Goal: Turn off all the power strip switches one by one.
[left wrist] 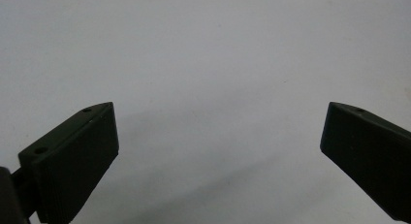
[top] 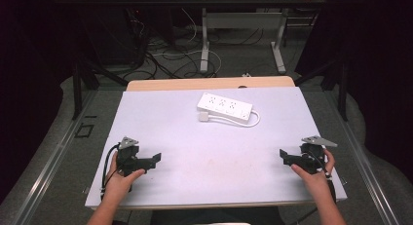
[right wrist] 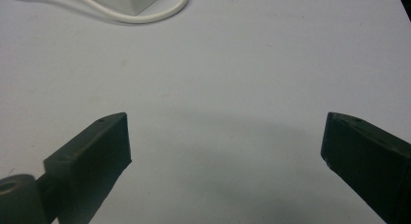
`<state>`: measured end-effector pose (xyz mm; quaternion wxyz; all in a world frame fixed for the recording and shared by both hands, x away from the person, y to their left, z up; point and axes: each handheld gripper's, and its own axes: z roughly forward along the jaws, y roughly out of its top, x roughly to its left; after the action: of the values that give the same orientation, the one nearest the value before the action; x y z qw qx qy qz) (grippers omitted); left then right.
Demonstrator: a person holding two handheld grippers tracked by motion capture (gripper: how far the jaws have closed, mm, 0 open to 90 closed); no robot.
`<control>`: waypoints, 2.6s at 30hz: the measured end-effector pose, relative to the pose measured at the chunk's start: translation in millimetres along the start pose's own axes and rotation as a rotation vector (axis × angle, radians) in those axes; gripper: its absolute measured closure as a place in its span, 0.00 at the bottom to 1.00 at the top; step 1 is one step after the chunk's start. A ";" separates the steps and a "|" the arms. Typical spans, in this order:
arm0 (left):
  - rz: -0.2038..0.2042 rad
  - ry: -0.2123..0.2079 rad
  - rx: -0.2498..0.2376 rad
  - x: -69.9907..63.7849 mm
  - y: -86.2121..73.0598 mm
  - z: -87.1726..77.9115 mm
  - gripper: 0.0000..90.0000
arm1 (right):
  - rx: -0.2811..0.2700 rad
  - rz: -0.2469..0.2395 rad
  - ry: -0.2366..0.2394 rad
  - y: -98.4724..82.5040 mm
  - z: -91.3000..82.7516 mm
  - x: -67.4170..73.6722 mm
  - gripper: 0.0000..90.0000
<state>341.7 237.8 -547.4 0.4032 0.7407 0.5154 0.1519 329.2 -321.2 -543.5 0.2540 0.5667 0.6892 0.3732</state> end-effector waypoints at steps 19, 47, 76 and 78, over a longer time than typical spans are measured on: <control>0.062 0.037 -0.009 -6.7 -3.1 -5.3 0.01 | 0.021 -0.122 0.067 31.1 13.7 27.4 0.06; 0.040 0.044 -0.023 -2.8 -6.5 -9.8 0.01 | 0.030 -0.243 0.124 96.2 27.8 52.8 0.21; 0.026 0.042 -0.023 0.3 -7.1 -12.6 0.01 | 0.101 -0.307 0.169 145.2 63.4 74.1 0.39; 0.027 0.043 -0.023 0.5 -7.1 -12.7 0.01 | 0.109 -0.311 0.167 147.7 66.5 74.1 0.39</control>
<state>329.3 244.9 -544.9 0.3986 0.7394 0.5122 0.1793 451.0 -222.6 -459.0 0.2195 0.4331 0.8064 0.3376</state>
